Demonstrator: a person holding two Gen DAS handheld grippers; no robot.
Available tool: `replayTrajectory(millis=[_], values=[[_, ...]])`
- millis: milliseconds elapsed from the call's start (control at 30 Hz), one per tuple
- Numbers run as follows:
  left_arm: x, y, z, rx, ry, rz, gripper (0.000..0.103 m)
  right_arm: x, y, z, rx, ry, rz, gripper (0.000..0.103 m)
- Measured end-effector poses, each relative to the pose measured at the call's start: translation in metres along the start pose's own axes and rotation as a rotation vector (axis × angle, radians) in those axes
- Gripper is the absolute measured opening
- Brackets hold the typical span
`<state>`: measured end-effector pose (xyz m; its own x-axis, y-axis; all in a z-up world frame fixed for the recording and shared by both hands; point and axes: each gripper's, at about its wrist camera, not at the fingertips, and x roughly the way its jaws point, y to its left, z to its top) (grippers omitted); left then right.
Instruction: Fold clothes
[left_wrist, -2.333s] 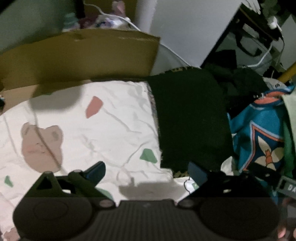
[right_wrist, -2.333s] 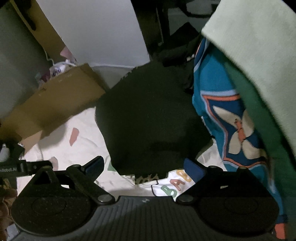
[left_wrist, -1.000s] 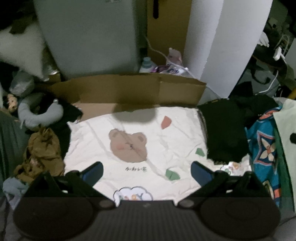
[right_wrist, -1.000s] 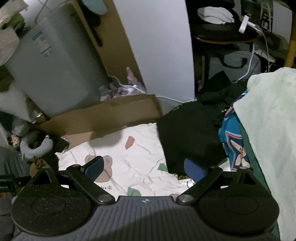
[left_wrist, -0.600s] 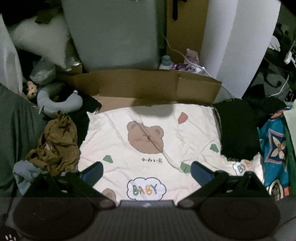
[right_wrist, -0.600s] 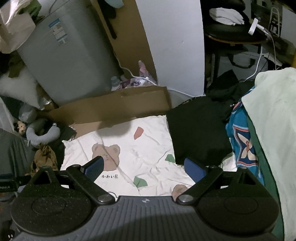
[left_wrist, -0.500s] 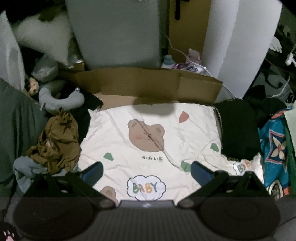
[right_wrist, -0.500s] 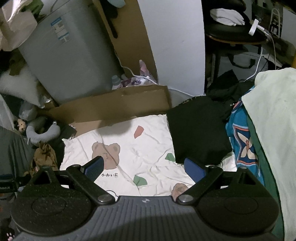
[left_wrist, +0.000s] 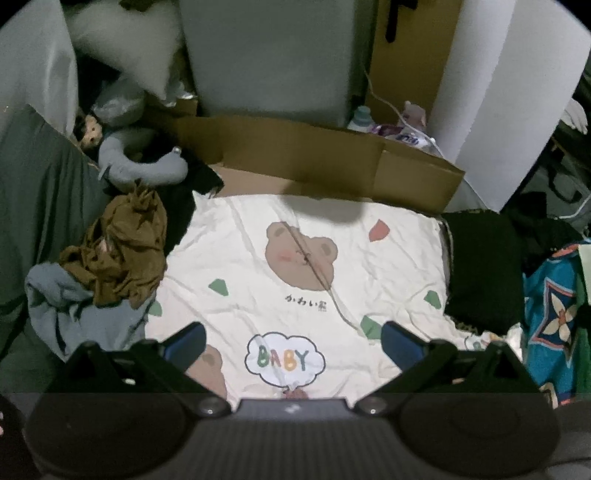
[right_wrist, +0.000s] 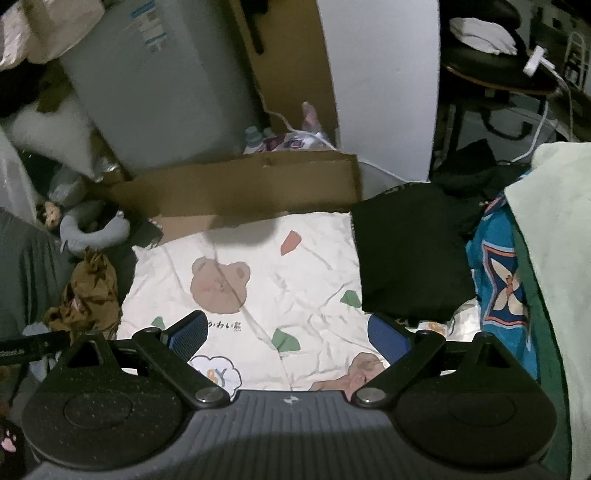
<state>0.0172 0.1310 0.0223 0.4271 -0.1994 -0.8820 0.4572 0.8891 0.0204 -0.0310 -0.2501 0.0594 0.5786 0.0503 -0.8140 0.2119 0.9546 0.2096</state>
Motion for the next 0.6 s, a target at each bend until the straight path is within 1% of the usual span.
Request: replayTrajectory(millis=[100, 233, 400, 600], values=[[0.004, -0.003, -0.005, -0.006, 0.013, 0.003, 0.102, 0.002, 0.006, -0.004, -0.03, 0.009, 0.006, 0.097], [0.007, -0.005, -0.012, -0.031, 0.019, 0.016, 0.102, 0.005, 0.007, -0.006, -0.038, 0.022, 0.02, 0.097], [0.004, -0.007, -0.018, -0.056, 0.015, 0.019, 0.102, 0.009, 0.007, -0.007, -0.041, 0.04, 0.041, 0.097], [0.003, -0.012, -0.023, -0.074, 0.03, 0.039, 0.102, 0.01, 0.013, -0.011, -0.09, 0.068, 0.047, 0.097]])
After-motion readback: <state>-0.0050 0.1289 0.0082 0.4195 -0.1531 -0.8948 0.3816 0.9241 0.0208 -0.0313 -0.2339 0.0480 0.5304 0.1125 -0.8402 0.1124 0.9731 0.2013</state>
